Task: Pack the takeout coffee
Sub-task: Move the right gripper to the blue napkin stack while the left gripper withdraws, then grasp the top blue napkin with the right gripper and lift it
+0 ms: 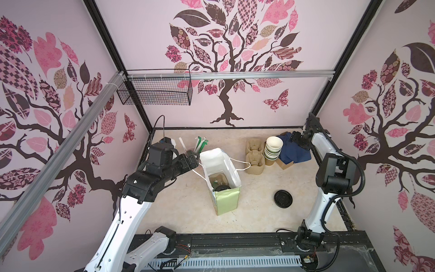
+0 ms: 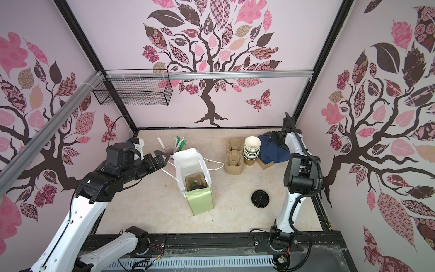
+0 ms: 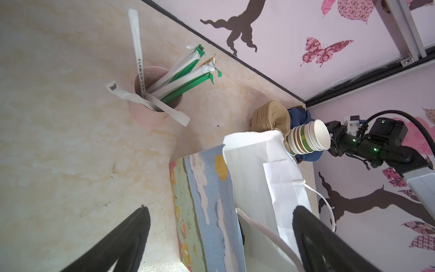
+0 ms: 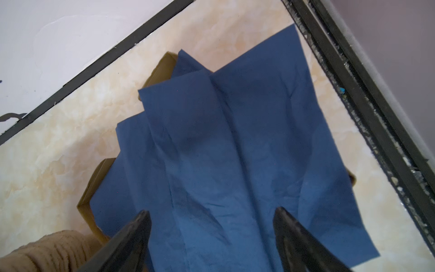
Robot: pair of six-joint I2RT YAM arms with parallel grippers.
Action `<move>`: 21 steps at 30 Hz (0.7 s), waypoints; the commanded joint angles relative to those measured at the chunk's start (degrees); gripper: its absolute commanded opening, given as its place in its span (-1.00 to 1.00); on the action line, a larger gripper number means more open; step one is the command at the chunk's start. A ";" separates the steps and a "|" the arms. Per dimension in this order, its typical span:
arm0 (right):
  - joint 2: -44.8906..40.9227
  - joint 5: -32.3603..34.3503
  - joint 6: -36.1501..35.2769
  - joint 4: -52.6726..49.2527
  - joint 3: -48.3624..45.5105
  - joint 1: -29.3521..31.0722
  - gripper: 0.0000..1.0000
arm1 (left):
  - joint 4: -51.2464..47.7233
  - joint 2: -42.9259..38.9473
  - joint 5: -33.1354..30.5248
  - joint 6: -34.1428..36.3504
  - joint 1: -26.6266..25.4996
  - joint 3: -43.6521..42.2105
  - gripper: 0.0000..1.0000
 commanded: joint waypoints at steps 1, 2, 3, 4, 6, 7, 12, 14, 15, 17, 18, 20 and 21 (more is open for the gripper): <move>4.64 -2.52 -2.31 -3.73 4.22 -0.53 0.61 | 1.36 -0.58 -4.35 -0.92 0.25 -1.10 0.96; 5.51 -3.38 -2.48 -4.35 5.16 -0.48 0.59 | 1.41 -0.51 -4.76 -1.00 0.25 -1.11 0.96; 6.33 -3.66 -2.61 -4.94 5.87 -0.53 0.59 | 1.46 -0.43 -5.02 -1.12 0.25 -1.11 0.96; 6.75 -3.98 -2.67 -5.18 6.13 -0.58 0.58 | 1.50 -0.19 -5.33 -1.10 0.25 -1.02 0.96; 7.14 -4.85 -2.78 -4.89 6.06 -0.54 0.59 | 1.74 0.17 -5.64 -1.06 0.25 -0.77 0.96; 7.32 -5.05 -2.90 -4.74 5.97 -0.52 0.60 | 1.90 0.36 -5.75 -1.14 0.25 -0.61 0.96; 9.17 -6.10 -3.88 -5.58 7.09 -0.53 0.66 | 2.46 1.47 -5.44 -0.98 0.25 -0.16 0.96; 10.02 -6.82 -4.07 -6.22 7.93 -0.54 0.66 | 2.53 1.87 -5.28 -0.99 0.25 0.08 0.96; 10.36 -7.13 -4.13 -6.39 8.30 -0.54 0.65 | 2.56 2.00 -5.17 -0.93 0.25 0.16 0.96; 10.67 -7.51 -4.22 -6.60 8.82 -0.53 0.64 | 2.74 2.23 -5.01 -0.90 0.25 0.25 0.96; 10.85 -7.51 -4.31 -6.68 9.03 -0.49 0.64 | 2.81 2.40 -4.92 -0.89 0.25 0.30 0.96; 11.32 -7.77 -4.43 -6.90 9.54 -0.53 0.62 | 2.88 2.55 -4.82 -0.95 0.25 0.38 0.96; 11.53 -7.83 -4.52 -7.21 9.84 -0.48 0.60 | 2.88 2.59 -4.74 -0.95 0.25 0.38 0.96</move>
